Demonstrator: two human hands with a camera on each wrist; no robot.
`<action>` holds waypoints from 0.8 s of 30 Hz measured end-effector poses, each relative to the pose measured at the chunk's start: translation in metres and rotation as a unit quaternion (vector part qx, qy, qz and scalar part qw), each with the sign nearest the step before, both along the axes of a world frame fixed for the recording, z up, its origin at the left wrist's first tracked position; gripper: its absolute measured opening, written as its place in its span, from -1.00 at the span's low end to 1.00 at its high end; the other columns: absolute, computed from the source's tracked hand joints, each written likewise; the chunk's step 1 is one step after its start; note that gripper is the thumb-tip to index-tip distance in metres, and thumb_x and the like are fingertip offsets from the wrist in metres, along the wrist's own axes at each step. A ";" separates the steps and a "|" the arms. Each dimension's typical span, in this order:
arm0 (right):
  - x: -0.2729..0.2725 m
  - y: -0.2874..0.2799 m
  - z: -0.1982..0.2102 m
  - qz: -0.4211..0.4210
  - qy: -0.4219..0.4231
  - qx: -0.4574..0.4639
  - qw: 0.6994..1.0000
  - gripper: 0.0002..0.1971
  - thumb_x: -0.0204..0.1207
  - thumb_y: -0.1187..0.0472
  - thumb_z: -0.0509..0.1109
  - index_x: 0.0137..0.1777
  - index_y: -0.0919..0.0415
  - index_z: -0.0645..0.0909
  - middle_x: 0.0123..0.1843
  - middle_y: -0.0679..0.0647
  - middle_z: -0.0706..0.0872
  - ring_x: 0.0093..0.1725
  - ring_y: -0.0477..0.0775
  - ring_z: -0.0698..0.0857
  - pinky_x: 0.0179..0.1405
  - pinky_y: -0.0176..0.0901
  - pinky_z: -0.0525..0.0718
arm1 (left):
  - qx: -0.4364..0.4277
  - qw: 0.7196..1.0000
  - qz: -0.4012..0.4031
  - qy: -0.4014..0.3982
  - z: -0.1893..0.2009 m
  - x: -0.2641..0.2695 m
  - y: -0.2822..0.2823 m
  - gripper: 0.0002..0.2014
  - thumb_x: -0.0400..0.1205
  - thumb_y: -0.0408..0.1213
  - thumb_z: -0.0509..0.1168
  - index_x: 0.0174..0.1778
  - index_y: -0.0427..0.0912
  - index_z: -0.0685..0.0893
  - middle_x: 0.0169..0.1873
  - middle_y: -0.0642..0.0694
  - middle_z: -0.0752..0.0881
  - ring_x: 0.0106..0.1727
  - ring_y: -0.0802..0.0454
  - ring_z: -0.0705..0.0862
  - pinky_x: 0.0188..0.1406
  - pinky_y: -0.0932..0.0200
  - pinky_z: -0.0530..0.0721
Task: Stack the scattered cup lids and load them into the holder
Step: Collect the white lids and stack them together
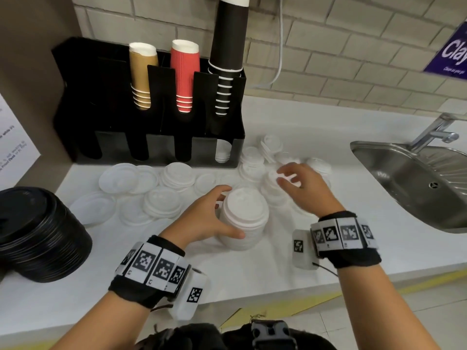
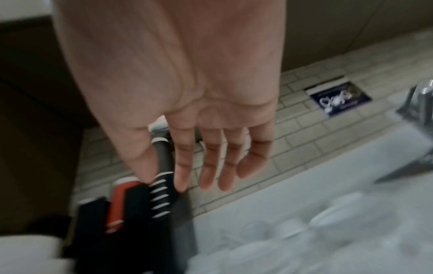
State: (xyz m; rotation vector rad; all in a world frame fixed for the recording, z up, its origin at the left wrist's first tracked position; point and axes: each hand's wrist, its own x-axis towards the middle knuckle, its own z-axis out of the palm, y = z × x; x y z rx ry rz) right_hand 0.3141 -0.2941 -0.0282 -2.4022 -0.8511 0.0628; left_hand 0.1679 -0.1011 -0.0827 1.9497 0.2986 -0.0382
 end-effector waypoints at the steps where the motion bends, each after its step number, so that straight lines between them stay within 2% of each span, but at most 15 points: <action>1: 0.011 -0.006 -0.003 -0.022 -0.002 -0.086 0.996 -0.79 0.60 0.11 0.37 0.20 0.06 0.66 0.16 0.11 0.61 0.10 0.10 0.64 0.03 -0.28 0.50 | 0.000 1.000 -0.005 -0.002 0.001 0.000 0.000 0.01 0.18 -0.15 0.73 0.51 0.18 0.35 0.36 0.13 0.52 0.39 0.09 0.50 0.44 0.03 0.48; 3: 0.022 -0.012 -0.012 -0.025 0.026 -0.251 0.967 -0.74 0.62 0.07 0.32 0.27 -0.01 0.63 0.24 0.16 0.56 0.26 0.17 0.58 0.26 -0.09 0.51 | 0.003 1.000 -0.013 -0.009 0.002 0.000 -0.001 0.01 0.20 -0.15 0.73 0.53 0.19 0.34 0.34 0.17 0.52 0.38 0.09 0.50 0.45 0.03 0.48; 5: 0.023 -0.011 -0.021 -0.012 0.054 -0.311 0.949 -0.65 0.60 0.02 0.35 0.37 -0.09 0.54 0.30 0.15 0.51 0.33 0.18 0.52 0.38 0.03 0.49 | 0.005 1.000 -0.021 -0.018 0.002 0.001 -0.003 -0.04 0.21 -0.17 0.72 0.48 0.23 0.36 0.25 0.31 0.53 0.34 0.13 0.52 0.38 0.11 0.49; 6: 0.022 -0.010 -0.024 -0.006 0.061 -0.315 0.947 -0.61 0.57 -0.01 0.38 0.40 -0.11 0.51 0.30 0.14 0.49 0.33 0.19 0.51 0.39 0.06 0.49 | 0.006 0.999 -0.024 -0.022 0.002 0.001 -0.004 -0.06 0.22 -0.18 0.72 0.47 0.24 0.37 0.22 0.38 0.53 0.32 0.16 0.52 0.33 0.17 0.48; 8: 0.020 -0.006 -0.027 0.000 0.066 -0.315 0.947 -0.58 0.50 -0.06 0.45 0.35 -0.09 0.53 0.27 0.12 0.48 0.31 0.18 0.49 0.38 0.09 0.50 | 0.008 0.999 -0.025 -0.027 0.002 0.003 -0.006 -0.08 0.23 -0.20 0.72 0.46 0.21 0.40 0.22 0.36 0.56 0.30 0.18 0.53 0.28 0.22 0.48; 13: 0.017 -0.005 -0.030 0.015 0.066 -0.305 0.950 -0.72 0.39 -0.07 0.55 -0.04 0.04 0.62 0.13 0.06 0.44 0.17 0.13 0.51 0.29 0.01 0.53 | 0.014 0.999 -0.016 -0.034 0.001 0.006 -0.005 -0.11 0.24 -0.20 0.71 0.45 0.19 0.42 0.27 0.25 0.59 0.32 0.13 0.55 0.36 0.08 0.53; 17: 0.016 -0.001 -0.033 0.037 0.065 -0.308 0.949 -0.68 0.34 -0.05 0.60 -0.19 0.13 0.59 0.12 0.08 0.44 0.07 0.15 0.58 0.12 -0.13 0.57 | 0.016 0.999 -0.010 -0.037 0.002 0.009 -0.005 -0.13 0.24 -0.19 0.71 0.42 0.20 0.43 0.21 0.30 0.59 0.29 0.12 0.56 0.32 0.09 0.55; 20: 0.016 0.003 -0.037 0.037 0.045 -0.291 0.955 -0.63 0.34 -0.05 0.60 -0.31 0.14 0.49 0.08 0.07 0.44 -0.06 0.12 0.58 -0.06 -0.22 0.51 | 0.013 0.999 -0.009 -0.037 0.001 0.009 -0.004 -0.12 0.23 -0.19 0.71 0.42 0.20 0.41 0.20 0.31 0.58 0.29 0.12 0.56 0.31 0.10 0.54; 22: 0.016 0.005 -0.040 0.031 0.037 -0.280 0.959 -0.60 0.34 -0.06 0.59 -0.33 0.12 0.44 0.05 0.06 0.42 -0.15 0.08 0.54 -0.12 -0.24 0.48 | 0.008 0.999 -0.007 -0.038 0.000 0.008 -0.005 -0.11 0.24 -0.17 0.71 0.43 0.22 0.40 0.20 0.34 0.56 0.29 0.15 0.56 0.29 0.15 0.53; 24: 0.015 0.007 -0.043 0.032 0.032 -0.278 0.960 -0.62 0.36 -0.06 0.58 -0.25 0.15 0.46 0.06 0.06 0.40 -0.18 0.07 0.52 -0.13 -0.22 0.50 | 0.001 0.999 0.001 -0.038 0.000 0.007 -0.005 -0.10 0.24 -0.14 0.71 0.44 0.24 0.39 0.18 0.37 0.54 0.28 0.18 0.55 0.19 0.26 0.52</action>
